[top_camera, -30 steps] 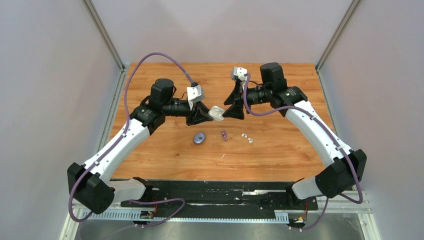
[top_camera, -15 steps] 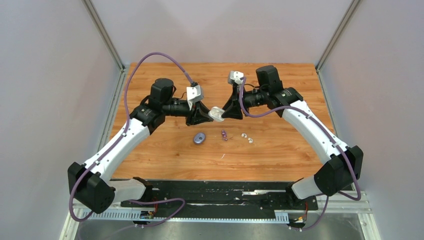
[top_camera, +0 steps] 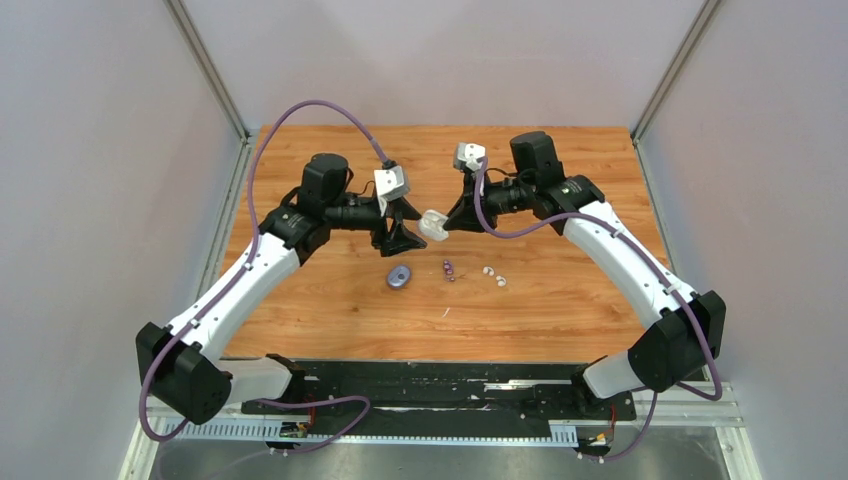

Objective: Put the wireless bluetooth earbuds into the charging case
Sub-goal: Open the charging case.

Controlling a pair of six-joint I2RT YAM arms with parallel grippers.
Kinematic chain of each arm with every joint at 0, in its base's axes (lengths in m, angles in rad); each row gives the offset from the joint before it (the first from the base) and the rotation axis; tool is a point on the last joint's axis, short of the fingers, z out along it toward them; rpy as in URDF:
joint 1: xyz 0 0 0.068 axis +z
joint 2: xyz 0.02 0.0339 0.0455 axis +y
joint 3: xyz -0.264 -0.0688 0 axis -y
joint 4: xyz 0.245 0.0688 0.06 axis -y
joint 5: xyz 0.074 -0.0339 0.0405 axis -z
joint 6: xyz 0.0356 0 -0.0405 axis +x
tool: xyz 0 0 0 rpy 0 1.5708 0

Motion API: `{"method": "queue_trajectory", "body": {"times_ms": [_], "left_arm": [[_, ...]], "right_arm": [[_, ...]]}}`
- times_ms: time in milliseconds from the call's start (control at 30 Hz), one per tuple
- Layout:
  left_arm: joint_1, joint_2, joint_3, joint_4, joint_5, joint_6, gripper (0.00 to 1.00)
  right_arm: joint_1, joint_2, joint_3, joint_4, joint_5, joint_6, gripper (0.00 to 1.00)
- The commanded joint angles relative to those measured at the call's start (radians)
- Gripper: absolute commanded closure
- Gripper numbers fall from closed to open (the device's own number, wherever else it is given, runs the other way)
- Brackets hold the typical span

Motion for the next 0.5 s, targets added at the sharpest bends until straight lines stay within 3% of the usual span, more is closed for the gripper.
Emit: {"method": "queue_trajectory", "body": {"times_ms": [0,33,133,300,467], "left_arm": [[0.003,-0.030,0.100,-0.083,-0.092,-0.043,0.18],[0.009,-0.043,0.111,-0.095,-0.096,-0.047,0.12],[0.024,-0.054,0.156,-0.124,-0.064,-0.087,0.10],[0.059,0.027,0.207,-0.134,0.046,-0.222,0.27],[0.060,0.087,0.235,-0.122,0.091,-0.232,0.36]], "right_arm": [[0.008,-0.007,0.037,-0.024,0.065,-0.098,1.00],[0.011,-0.004,0.052,-0.049,0.079,-0.117,1.00],[0.016,0.002,0.084,-0.094,0.111,-0.118,1.00],[0.062,0.007,0.112,-0.144,0.178,-0.120,1.00],[0.100,0.019,0.146,-0.157,0.235,-0.144,1.00]]}}
